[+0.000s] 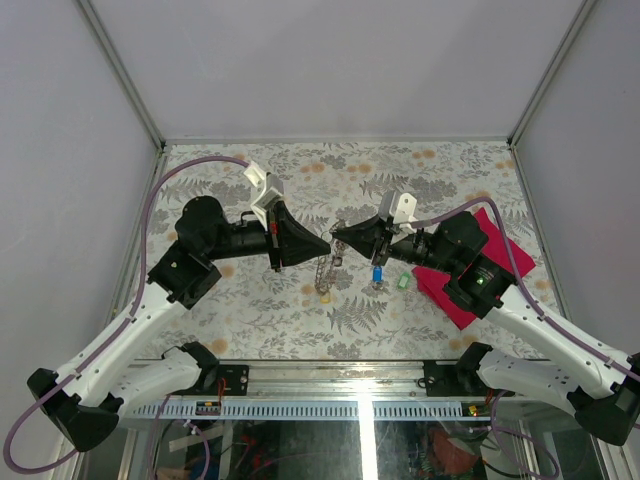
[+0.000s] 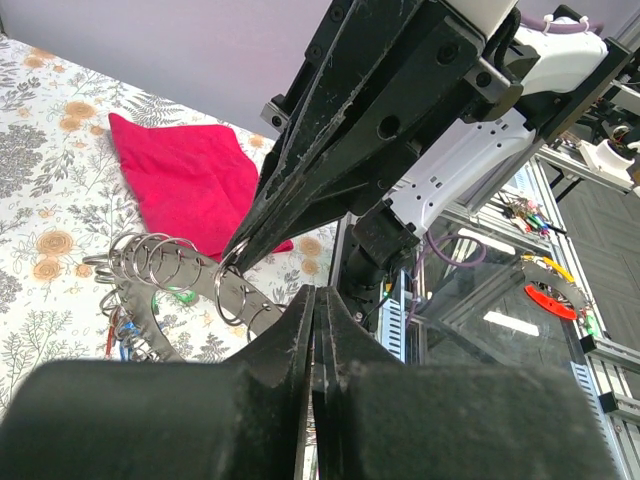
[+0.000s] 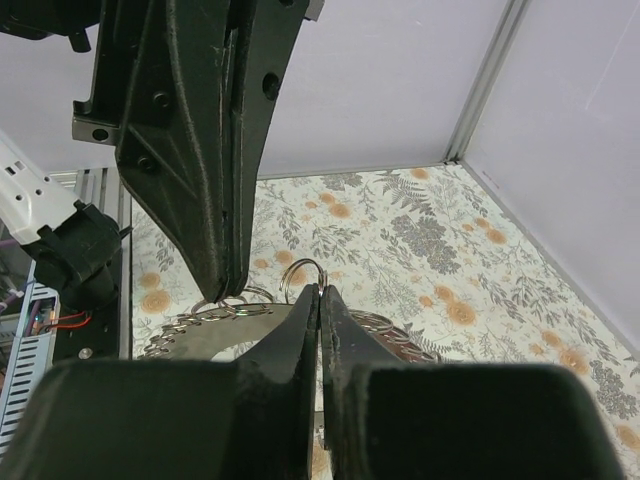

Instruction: Put the keys on the keyring

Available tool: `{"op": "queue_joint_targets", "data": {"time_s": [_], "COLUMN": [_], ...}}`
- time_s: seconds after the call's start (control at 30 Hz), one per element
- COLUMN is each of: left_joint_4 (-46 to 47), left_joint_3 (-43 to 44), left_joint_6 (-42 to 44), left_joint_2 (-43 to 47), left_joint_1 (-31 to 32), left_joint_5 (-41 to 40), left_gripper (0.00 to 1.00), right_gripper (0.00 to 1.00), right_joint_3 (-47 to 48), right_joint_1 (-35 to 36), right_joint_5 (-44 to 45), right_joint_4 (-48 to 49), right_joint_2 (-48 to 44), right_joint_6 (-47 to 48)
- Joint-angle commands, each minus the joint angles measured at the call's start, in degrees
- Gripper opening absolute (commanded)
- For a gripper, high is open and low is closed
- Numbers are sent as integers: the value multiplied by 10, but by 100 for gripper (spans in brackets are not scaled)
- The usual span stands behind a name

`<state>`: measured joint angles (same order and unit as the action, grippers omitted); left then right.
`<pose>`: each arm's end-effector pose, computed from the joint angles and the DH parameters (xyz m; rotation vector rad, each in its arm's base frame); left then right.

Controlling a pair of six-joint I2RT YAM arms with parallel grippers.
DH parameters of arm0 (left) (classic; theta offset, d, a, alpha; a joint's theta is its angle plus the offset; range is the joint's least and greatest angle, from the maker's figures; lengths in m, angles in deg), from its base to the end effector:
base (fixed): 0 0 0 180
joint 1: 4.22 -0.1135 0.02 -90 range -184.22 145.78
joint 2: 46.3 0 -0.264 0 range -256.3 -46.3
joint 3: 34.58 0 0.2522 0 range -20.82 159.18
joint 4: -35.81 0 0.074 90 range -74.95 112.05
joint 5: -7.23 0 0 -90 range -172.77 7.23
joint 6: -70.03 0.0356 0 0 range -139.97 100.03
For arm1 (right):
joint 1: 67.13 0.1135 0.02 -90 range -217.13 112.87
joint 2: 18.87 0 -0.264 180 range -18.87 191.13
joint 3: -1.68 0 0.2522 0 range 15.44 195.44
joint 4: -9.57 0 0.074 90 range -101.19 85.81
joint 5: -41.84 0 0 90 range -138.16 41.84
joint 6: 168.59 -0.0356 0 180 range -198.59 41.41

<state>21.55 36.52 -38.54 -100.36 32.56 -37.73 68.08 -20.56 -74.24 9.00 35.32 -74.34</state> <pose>0.1493 -0.1430 0.4060 0.9182 1.4344 -1.3348 0.1370 0.1675 0.4023 -0.9578 1.0912 0.9203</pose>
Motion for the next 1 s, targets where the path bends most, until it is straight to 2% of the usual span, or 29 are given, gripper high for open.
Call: {"op": "queue_joint_targets", "data": {"time_s": [0.0, 0.33, 0.47, 0.53, 0.8, 0.97], "left_joint_4": [17, 7, 4, 5, 9, 8], "left_joint_3": [10, 19, 11, 7, 0, -1], "left_joint_6": [11, 27, 22, 20, 17, 10], "left_joint_2": [6, 16, 26, 33, 43, 18], "left_joint_1": [5, 5, 5, 5, 5, 5], "left_joint_5": [-3, -13, -64, -85, -120, -84], "left_gripper": [0, 1, 26, 34, 57, 62], "right_gripper": [0, 0, 0, 0, 0, 0], "right_joint_3": [27, 33, 31, 29, 21, 23], "right_joint_1": [2, 2, 2, 2, 2, 2], "right_joint_5": [23, 40, 33, 27, 1, -7], "right_joint_4": [58, 50, 52, 54, 69, 86], "right_joint_2": [-17, -14, -19, -22, -29, -28], "right_joint_6": [-5, -23, -22, -22, -32, -46]}}
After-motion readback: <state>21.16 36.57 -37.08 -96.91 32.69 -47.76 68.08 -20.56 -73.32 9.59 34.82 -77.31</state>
